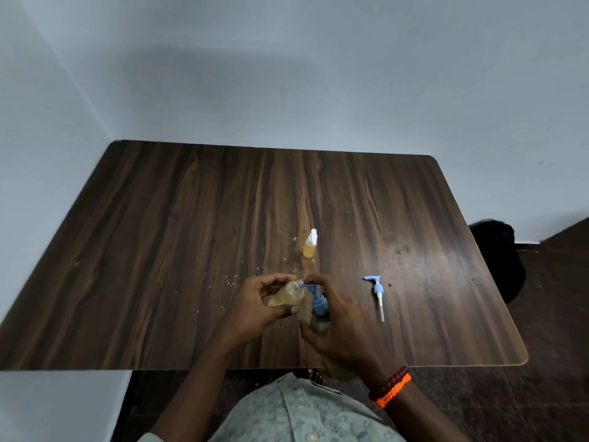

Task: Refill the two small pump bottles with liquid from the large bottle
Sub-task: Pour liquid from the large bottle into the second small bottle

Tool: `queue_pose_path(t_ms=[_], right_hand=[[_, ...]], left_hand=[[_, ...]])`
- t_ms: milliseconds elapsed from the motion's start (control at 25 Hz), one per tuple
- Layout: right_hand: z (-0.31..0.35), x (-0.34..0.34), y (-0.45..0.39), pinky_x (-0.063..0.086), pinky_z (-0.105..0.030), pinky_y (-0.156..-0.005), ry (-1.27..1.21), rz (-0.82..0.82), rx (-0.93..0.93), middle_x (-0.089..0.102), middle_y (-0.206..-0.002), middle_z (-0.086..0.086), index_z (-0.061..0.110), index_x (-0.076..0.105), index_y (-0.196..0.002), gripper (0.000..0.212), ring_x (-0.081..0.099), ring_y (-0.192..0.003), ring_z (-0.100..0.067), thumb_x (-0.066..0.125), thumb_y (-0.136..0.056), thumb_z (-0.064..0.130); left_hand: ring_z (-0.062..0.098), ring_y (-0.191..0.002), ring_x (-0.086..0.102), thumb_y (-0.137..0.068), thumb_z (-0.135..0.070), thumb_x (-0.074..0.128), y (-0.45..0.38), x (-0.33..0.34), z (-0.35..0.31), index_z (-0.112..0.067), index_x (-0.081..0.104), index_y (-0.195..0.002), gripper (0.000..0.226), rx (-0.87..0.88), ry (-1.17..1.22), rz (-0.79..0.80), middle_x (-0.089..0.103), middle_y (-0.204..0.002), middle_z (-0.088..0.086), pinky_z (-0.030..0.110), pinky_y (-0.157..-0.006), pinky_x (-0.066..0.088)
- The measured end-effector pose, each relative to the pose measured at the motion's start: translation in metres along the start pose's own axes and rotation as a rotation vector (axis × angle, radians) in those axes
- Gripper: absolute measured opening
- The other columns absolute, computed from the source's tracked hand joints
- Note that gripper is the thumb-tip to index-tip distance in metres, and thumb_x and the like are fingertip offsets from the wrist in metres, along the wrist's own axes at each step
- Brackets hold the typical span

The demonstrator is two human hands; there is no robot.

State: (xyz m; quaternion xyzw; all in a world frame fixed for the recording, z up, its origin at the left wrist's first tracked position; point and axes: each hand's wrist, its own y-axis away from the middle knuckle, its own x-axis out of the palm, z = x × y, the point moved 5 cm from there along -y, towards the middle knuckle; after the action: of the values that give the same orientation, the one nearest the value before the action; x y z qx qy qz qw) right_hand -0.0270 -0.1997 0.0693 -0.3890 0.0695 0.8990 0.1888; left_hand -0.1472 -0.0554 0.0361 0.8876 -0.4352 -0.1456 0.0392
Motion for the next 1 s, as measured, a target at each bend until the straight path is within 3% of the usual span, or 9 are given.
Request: queue_pose_path(t_ms=[120,280,520,720,1000], right_hand=[[-0.0008,0.0003,0.0004,0.059,-0.034,-0.063,0.026,-0.015,0.006,0.058,-0.084,0.015,0.048,0.036,-0.133,0.06,0.063,-0.069,-0.009,0.071,-0.084,0.049],[-0.0033,0.0003,-0.0041,0.058,-0.044,-0.058,0.002,-0.044,0.024,0.066,-0.078,0.004,0.043,0.042,-0.12,0.046,0.065,-0.063,-0.013,0.068,-0.083,0.05],[-0.0046,-0.0015,0.0016,0.061,-0.035,-0.071,0.043,-0.038,0.01,0.068,-0.093,0.009,0.05,0.033,-0.138,0.066,0.067,-0.079,-0.01,0.072,-0.084,0.052],[-0.0027,-0.0006,-0.0038,0.057,-0.044,-0.058,0.03,-0.05,0.031,0.061,-0.074,0.009,0.042,0.044,-0.119,0.046,0.063,-0.063,-0.012,0.072,-0.083,0.047],[0.0035,-0.0012,-0.0002,0.061,-0.035,-0.069,0.028,-0.024,-0.016,0.067,-0.094,0.013,0.049,0.035,-0.135,0.061,0.067,-0.076,-0.008,0.067,-0.084,0.054]], left_hand=[[0.007,-0.113,0.072,-0.073,-0.007,0.093,-0.0001,0.0007,0.0006,-0.025,0.076,-0.119,0.053,-0.011,-0.001,0.003,0.079,-0.117,-0.009,0.044,-0.103,0.06],[0.009,-0.112,0.073,-0.072,-0.007,0.094,0.0,0.0063,0.0017,-0.029,0.076,-0.116,0.052,-0.025,0.005,0.026,0.079,-0.115,-0.01,0.049,-0.1,0.061],[0.006,-0.115,0.071,-0.074,-0.008,0.092,-0.0008,0.0006,-0.0003,-0.023,0.074,-0.122,0.054,-0.007,-0.004,0.014,0.078,-0.12,-0.008,0.041,-0.105,0.059],[0.009,-0.115,0.072,-0.071,-0.012,0.095,0.0012,0.0033,0.0026,-0.027,0.076,-0.118,0.053,-0.014,0.006,0.022,0.079,-0.117,-0.01,0.047,-0.105,0.059],[0.01,-0.113,0.073,-0.072,-0.007,0.094,0.0006,-0.0025,-0.0006,-0.023,0.076,-0.119,0.053,0.012,0.027,-0.01,0.079,-0.117,-0.008,0.043,-0.103,0.06]])
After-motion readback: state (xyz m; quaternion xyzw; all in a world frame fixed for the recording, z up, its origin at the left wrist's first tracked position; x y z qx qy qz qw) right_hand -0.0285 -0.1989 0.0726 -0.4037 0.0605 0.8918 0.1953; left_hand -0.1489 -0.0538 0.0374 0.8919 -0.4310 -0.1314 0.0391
